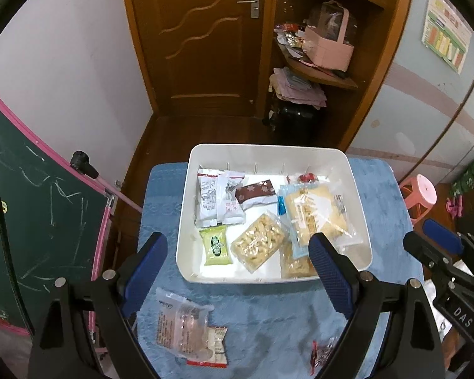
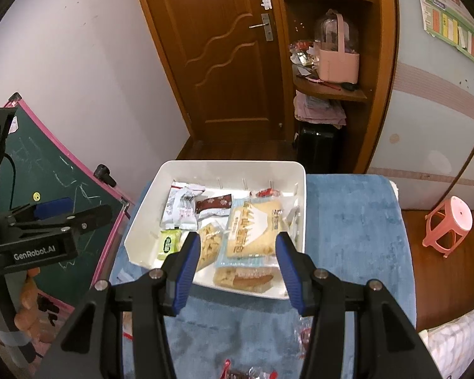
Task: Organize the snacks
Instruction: 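Lift both snacks into the white bin and open both tools, then grasp the clear printed biscuit bag with left tool while right tool grasps the small nut bag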
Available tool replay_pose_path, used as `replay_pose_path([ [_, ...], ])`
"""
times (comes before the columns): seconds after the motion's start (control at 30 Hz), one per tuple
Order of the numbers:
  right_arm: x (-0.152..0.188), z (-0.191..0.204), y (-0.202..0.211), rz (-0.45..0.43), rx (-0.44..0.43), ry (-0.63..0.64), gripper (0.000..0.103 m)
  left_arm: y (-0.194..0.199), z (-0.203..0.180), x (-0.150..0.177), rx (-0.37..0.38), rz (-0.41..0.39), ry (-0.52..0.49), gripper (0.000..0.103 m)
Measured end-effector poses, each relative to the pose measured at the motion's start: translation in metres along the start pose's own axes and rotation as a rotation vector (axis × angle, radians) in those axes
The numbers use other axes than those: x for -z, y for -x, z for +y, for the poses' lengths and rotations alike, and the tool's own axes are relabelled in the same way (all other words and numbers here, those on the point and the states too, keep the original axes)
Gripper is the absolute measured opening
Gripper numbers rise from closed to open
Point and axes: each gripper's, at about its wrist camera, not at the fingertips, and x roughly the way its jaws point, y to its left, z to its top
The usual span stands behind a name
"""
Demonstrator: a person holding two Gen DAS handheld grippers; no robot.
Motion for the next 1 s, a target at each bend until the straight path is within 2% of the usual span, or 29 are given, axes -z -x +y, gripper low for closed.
replay_pose_path([
  [0.47, 0.036, -0.013, 0.035, -0.006, 0.08, -0.033, 0.05, 0.022, 0.024, 0.038, -0.026, 0.01, -0.037, 0.09],
  [0.73, 0.051, -0.035, 0.039, 0.021, 0.129, -0.043, 0.05, 0.014, 0.049, 0.055, -0.069, 0.048, -0.033, 0.09],
  [1.0, 0.072, -0.069, 0.003, 0.147, 0.175, -0.061, 0.05, -0.028, 0.079, 0.081, -0.123, 0.165, -0.011, 0.09],
])
